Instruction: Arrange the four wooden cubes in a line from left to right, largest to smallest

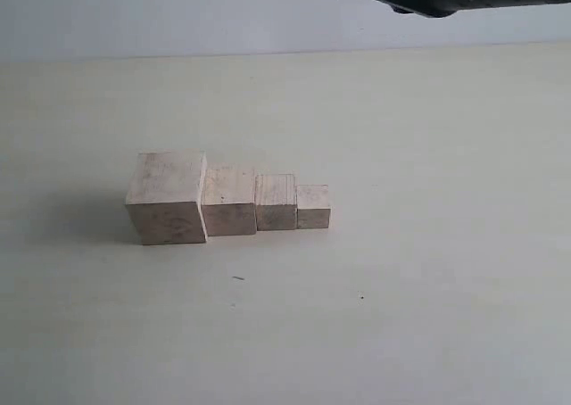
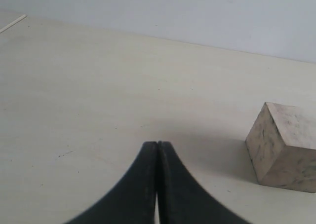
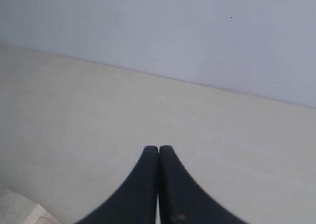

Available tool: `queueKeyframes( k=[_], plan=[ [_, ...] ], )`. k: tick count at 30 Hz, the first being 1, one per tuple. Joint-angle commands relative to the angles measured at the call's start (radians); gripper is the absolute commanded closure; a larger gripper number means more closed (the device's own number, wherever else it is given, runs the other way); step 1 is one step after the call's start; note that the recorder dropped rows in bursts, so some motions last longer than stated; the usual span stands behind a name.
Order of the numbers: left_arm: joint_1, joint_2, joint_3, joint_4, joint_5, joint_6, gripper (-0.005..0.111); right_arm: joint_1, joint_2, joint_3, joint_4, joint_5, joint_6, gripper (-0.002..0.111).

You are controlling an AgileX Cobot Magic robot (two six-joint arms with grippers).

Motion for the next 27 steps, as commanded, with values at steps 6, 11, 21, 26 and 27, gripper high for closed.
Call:
queueKeyframes(
  k=[6, 11, 21, 26, 27],
  plan=[
    [-0.007, -0.006, 0.000, -0.002, -0.003, 0.000, 0.107, 0.005, -0.135, 0.047, 0.005, 0.008, -0.002, 0.108],
    [-0.007, -0.006, 0.000, -0.002, -0.003, 0.000, 0.107, 0.005, -0.145, 0.045, 0.005, 0.008, -0.002, 0.108],
    [-0.007, -0.006, 0.000, -0.002, -0.003, 0.000, 0.107, 0.005, -0.146, 0.045, 0.000, 0.008, -0.006, 0.108],
    [-0.007, -0.006, 0.000, -0.002, -0.003, 0.000, 0.107, 0.005, -0.148, 0.043, -0.003, 0.005, -0.006, 0.108],
    [-0.007, -0.006, 0.000, -0.002, -0.003, 0.000, 0.107, 0.005, -0.148, 0.043, -0.003, 0.005, -0.006, 0.108]
  ],
)
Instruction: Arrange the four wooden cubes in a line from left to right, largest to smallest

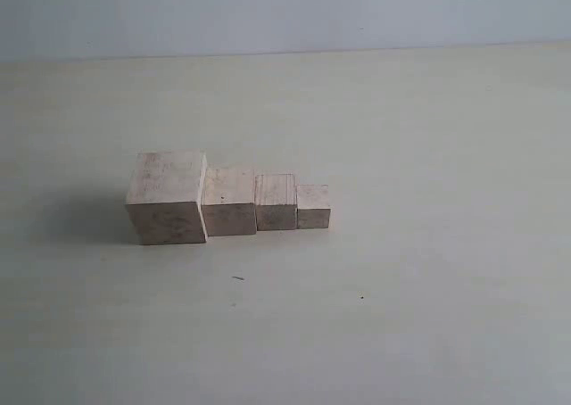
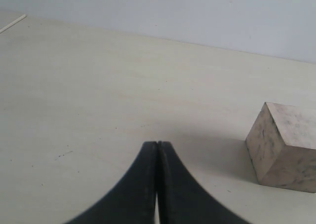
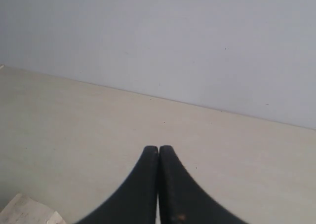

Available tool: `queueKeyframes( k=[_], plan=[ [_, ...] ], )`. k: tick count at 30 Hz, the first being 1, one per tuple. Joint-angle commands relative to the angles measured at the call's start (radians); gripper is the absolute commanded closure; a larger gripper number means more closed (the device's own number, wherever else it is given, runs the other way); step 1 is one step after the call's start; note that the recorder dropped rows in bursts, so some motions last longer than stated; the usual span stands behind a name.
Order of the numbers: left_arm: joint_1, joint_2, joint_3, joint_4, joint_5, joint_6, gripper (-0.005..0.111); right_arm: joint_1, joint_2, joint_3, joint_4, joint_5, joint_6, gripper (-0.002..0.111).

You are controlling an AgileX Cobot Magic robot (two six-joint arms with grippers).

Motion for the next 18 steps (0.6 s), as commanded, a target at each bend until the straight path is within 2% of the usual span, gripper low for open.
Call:
queueKeyframes(
  k=[1, 5, 8, 12, 18],
  plan=[
    [-0.007, -0.006, 0.000, -0.002, -0.003, 0.000, 0.107, 0.003, -0.013, 0.000, -0.009, -0.006, -0.004, 0.108],
    [-0.007, -0.006, 0.000, -0.002, -0.003, 0.000, 0.107, -0.007, -0.051, 0.000, -0.009, 0.023, -0.011, 0.108],
    [-0.007, -0.006, 0.000, -0.002, -0.003, 0.000, 0.107, -0.056, -0.109, 0.002, -0.009, 0.130, -0.011, 0.108],
    [-0.007, -0.006, 0.000, -0.002, -0.003, 0.000, 0.107, -0.160, -0.231, 0.057, -0.009, 0.234, -0.011, 0.108],
    [-0.007, -0.006, 0.000, -0.002, -0.003, 0.000, 0.107, -0.360, -0.526, 0.239, -0.009, 0.236, -0.011, 0.108]
  ],
)
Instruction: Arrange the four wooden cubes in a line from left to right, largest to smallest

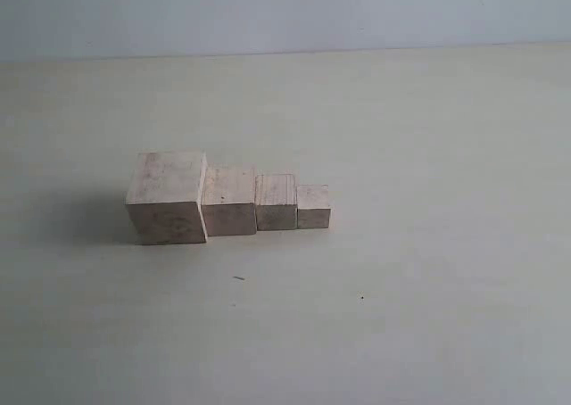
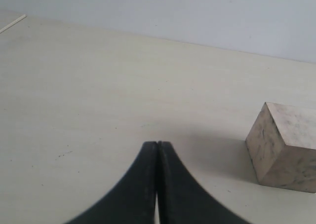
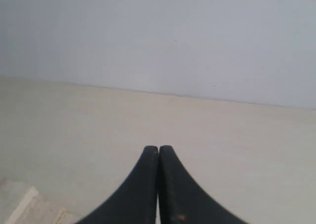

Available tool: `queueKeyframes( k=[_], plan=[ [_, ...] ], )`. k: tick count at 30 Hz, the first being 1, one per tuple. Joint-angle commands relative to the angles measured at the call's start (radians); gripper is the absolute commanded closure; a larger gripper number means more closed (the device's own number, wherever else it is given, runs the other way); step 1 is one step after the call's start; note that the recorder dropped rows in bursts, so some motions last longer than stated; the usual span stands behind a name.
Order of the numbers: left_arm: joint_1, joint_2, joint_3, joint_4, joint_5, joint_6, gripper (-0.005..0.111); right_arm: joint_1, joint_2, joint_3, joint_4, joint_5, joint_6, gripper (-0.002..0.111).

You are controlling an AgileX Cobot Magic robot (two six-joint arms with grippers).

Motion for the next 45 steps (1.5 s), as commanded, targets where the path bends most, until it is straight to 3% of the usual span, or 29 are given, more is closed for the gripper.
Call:
queueKeyframes(
  k=[1, 8, 15, 21, 26, 34, 45],
  plan=[
    [-0.007, -0.006, 0.000, -0.002, -0.003, 0.000, 0.107, -0.148, -0.239, 0.132, -0.009, 0.010, -0.007, 0.108],
    [-0.007, -0.006, 0.000, -0.002, -0.003, 0.000, 0.107, -0.331, -0.637, 0.311, -0.061, 0.008, -0.007, 0.108],
    [-0.007, -0.006, 0.000, -0.002, -0.003, 0.000, 0.107, -0.344, -0.853, 0.334, -0.123, 0.055, -0.007, 0.108],
    [-0.007, -0.006, 0.000, -0.002, -0.003, 0.000, 0.107, -0.344, -0.866, 0.372, -0.117, 0.039, 0.021, 0.108],
    [-0.007, -0.006, 0.000, -0.002, -0.003, 0.000, 0.107, -0.344, -0.903, 0.592, -0.375, -0.101, 0.353, 0.108],
    [-0.007, -0.006, 0.000, -0.002, -0.003, 0.000, 0.107, -0.342, -0.988, 0.836, -0.379, -0.128, 0.340, 0.108],
    [-0.007, -0.006, 0.000, -0.002, -0.003, 0.000, 0.107, -0.325, -0.988, 0.838, -0.379, -0.051, 0.282, 0.108]
  ],
)
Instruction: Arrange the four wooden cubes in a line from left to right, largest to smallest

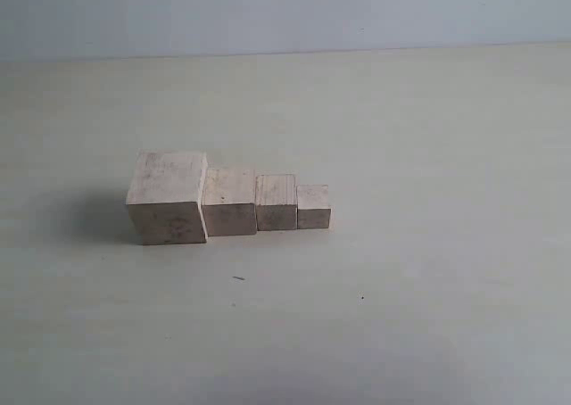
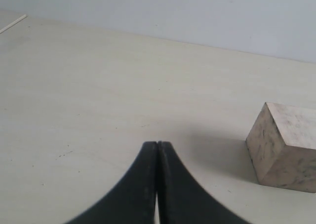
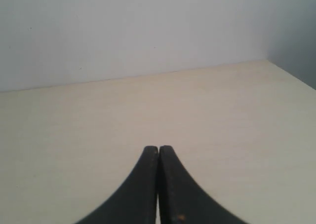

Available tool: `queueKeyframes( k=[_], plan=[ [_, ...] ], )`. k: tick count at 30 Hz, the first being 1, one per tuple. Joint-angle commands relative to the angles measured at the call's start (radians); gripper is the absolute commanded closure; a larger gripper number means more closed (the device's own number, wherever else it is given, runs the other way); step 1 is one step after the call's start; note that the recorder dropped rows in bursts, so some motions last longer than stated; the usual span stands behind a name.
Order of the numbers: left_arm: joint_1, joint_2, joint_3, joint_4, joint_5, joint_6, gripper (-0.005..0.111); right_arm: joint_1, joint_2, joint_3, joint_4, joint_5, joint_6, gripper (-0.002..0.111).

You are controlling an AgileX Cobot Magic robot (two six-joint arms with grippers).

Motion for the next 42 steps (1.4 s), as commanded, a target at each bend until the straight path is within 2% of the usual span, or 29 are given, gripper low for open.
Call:
queueKeyframes(
  k=[1, 42],
  plan=[
    [-0.007, -0.006, 0.000, -0.002, -0.003, 0.000, 0.107, 0.002, -0.006, 0.004, -0.013, 0.051, -0.033, 0.108],
    [-0.007, -0.006, 0.000, -0.002, -0.003, 0.000, 0.107, 0.008, -0.006, 0.004, 0.001, 0.065, -0.026, 0.108]
  ],
)
